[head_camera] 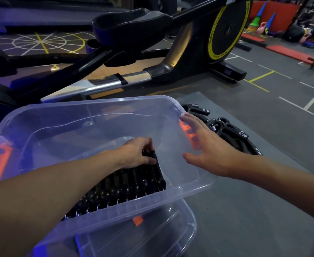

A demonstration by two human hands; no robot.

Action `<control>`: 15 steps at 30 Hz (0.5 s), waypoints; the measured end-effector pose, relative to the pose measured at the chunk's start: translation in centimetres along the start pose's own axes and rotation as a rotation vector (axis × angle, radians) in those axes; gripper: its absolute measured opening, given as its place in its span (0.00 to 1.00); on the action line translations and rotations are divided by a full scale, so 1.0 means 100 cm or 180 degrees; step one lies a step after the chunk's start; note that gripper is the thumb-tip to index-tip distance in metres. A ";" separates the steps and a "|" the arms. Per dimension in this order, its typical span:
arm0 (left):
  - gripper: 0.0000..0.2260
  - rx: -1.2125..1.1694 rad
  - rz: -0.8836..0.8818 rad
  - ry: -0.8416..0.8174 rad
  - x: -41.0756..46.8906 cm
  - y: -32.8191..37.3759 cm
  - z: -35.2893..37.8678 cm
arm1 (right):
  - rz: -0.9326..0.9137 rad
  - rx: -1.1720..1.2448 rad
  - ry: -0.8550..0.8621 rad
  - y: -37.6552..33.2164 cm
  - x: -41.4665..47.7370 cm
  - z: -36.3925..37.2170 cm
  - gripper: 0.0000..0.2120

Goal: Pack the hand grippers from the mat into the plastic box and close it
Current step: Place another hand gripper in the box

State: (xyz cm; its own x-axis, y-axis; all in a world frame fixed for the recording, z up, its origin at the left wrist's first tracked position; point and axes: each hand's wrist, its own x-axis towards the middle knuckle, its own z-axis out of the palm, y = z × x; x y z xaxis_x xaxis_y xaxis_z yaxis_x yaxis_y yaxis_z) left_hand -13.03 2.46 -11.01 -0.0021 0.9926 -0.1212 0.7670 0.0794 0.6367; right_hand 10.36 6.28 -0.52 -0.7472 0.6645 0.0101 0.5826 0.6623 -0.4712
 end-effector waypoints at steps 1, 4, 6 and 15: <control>0.14 0.0033 0.0000 -0.0019 0.000 0.001 -0.001 | 0.0002 -0.0005 -0.0002 0.000 0.000 0.000 0.42; 0.15 0.0042 -0.0006 -0.0085 -0.001 0.003 -0.003 | 0.0009 -0.0014 -0.0003 0.000 0.000 0.000 0.42; 0.14 0.0012 0.0014 -0.0070 -0.002 0.002 -0.001 | 0.0001 0.0016 0.0013 0.000 0.000 0.000 0.43; 0.16 -0.0253 -0.0016 0.0080 -0.003 -0.003 0.006 | -0.0041 0.0080 0.0037 0.000 0.000 0.000 0.42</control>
State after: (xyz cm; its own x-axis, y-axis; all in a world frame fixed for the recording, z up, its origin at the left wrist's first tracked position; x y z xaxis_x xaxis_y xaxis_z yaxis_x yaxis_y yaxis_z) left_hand -12.85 2.07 -11.58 -0.0227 0.9941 -0.1062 0.7137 0.0905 0.6946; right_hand 10.34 6.28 -0.49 -0.7507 0.6601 0.0265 0.5647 0.6619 -0.4929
